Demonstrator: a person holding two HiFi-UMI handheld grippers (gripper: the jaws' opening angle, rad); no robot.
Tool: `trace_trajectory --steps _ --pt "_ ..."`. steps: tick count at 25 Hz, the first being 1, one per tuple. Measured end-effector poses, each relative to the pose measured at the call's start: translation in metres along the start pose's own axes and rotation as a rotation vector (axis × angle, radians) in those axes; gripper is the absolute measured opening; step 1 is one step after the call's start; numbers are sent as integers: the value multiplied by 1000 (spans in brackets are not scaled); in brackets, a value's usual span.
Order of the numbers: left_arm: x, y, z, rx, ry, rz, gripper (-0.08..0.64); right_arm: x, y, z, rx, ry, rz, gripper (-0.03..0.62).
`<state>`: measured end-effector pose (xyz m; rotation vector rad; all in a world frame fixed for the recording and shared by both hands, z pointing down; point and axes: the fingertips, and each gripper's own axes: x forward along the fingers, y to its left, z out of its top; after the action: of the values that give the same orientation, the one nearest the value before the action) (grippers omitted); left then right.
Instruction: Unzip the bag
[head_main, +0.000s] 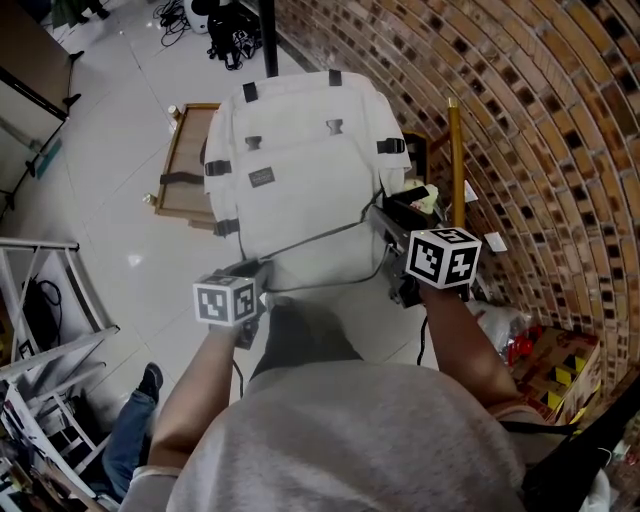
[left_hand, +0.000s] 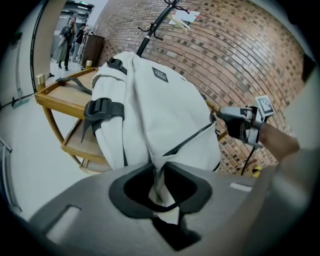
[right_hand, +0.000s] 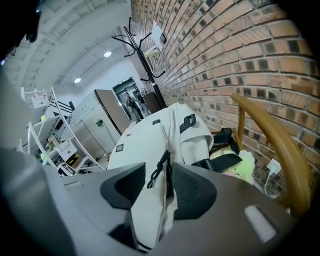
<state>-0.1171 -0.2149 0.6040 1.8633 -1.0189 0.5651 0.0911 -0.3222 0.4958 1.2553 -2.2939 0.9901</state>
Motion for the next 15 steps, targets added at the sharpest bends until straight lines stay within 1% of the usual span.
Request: trace_trajectory --steps 3,5,6,8,11,13,14,15 --pt "-1 0 0 -4 -4 -1 68 -7 3 4 -5 -27 -1 166" --pt "-3 -1 2 -13 -25 -4 79 -13 15 0 -37 -12 35 159" --pt "-6 -1 3 -18 -43 -9 91 -16 24 -5 -59 9 70 137" --pt "-13 -3 5 -25 -85 -18 120 -21 47 -22 -101 63 162 67" --pt "-33 -6 8 -20 -151 8 123 -31 83 -53 -148 154 313 2" --pt "-54 -18 9 -20 -206 30 123 -38 103 -73 -167 209 411 2" --pt "-67 -29 8 -18 -235 28 123 -41 113 -83 -176 235 459 2" --pt "-80 -43 6 -13 -262 10 120 -45 122 -92 -185 257 503 2"
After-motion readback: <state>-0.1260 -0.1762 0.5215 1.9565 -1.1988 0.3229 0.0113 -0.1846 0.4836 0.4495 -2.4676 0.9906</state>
